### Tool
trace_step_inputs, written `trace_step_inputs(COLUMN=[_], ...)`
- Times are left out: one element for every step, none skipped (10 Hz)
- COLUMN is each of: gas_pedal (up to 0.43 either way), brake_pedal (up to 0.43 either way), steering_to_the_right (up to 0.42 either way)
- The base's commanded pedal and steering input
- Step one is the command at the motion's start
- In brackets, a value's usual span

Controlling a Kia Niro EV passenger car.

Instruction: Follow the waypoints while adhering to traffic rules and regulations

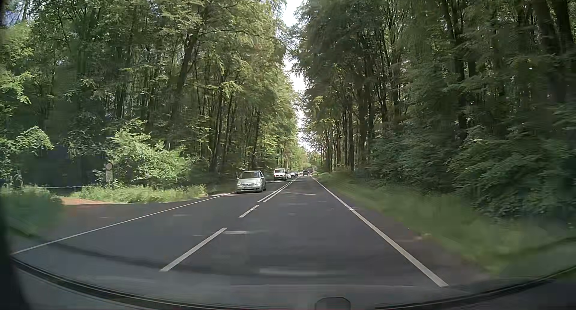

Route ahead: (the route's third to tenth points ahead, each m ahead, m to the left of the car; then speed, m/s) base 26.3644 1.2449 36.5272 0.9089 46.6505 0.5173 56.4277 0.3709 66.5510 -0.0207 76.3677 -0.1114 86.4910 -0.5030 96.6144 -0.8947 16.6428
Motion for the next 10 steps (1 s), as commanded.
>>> trace_step_inputs(gas_pedal=[0.059,0.059,0.059,0.059,0.059,0.059,0.059,0.059,0.059,0.059], brake_pedal=[0.037,0.030,0.037,0.030,0.030,0.037,0.030,0.037,0.037,0.030], steering_to_the_right=[-0.001,-0.001,-0.001,-0.001,-0.001,-0.001,-0.001,-0.001,-0.001,-0.001])
